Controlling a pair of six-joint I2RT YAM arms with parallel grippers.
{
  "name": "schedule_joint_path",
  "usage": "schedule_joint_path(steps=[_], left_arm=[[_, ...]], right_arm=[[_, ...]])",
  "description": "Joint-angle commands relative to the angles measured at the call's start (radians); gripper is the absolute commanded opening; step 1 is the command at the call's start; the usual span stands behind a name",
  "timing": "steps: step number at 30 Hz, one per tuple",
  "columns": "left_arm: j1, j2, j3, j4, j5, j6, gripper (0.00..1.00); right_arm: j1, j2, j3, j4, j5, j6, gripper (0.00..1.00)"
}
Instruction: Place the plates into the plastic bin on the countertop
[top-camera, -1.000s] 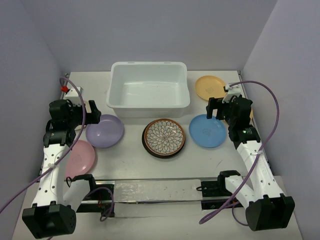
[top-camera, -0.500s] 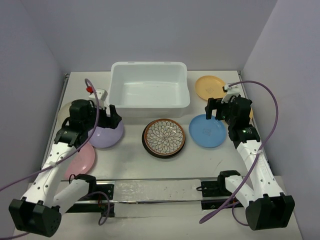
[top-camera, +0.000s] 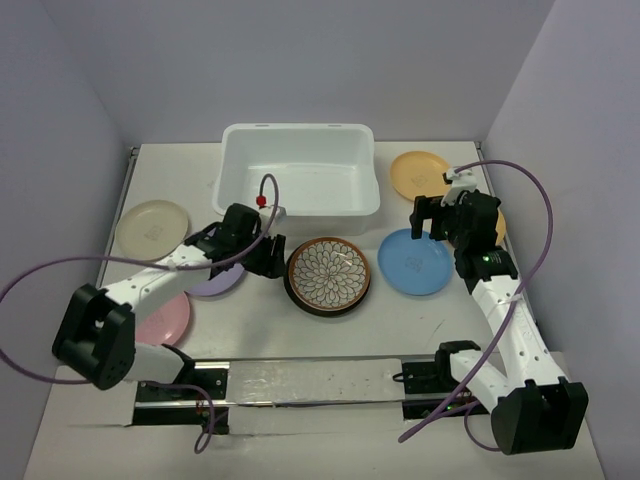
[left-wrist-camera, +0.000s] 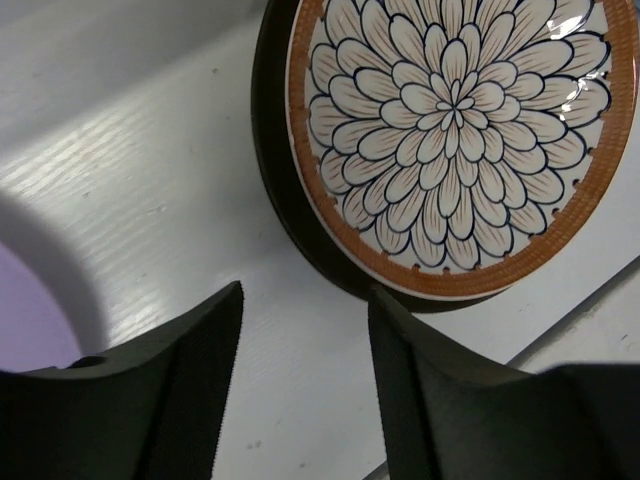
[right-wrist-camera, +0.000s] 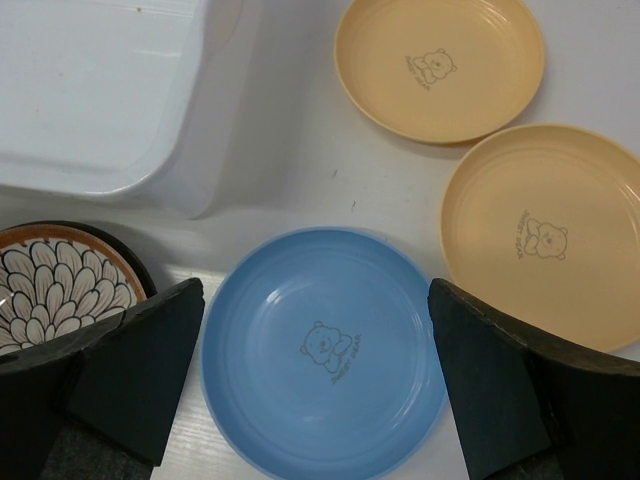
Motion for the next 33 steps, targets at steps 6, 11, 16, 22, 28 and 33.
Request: schedule_joint_path(steps=[6, 11, 16, 22, 28, 33], left_arm=[[-0.005, 0.184, 0.164, 0.049, 0.103, -0.071, 0.50], [-0.012, 0.225, 0.170, 0.053, 0.108, -0.086, 0.50], [-0.015, 0.246, 0.173, 0.060, 0.092, -0.097, 0.49], [-0.031, 0.268, 0.158, 0.081, 0.058, -0.100, 0.44], [-0.034, 0.269, 0.125, 0.143, 0.079, -0.122, 0.43], [-0.035, 0.302, 0.121, 0.155, 0.036, -0.140, 0.39]], right_arm=[[-0.005, 0.022, 0.031, -0.004, 0.034, -0.012, 1.00], [-0.005, 0.015, 0.016, 0.003, 0.042, -0.018, 1.00], [-0.003, 0.007, 0.018, -0.002, 0.044, -0.020, 1.00], [-0.003, 0.001, 0.018, -0.003, 0.047, -0.023, 1.00], [-0.003, 0.004, 0.017, -0.009, 0.051, -0.026, 1.00], [-0.005, -0.001, 0.030, -0.023, 0.057, -0.034, 1.00]])
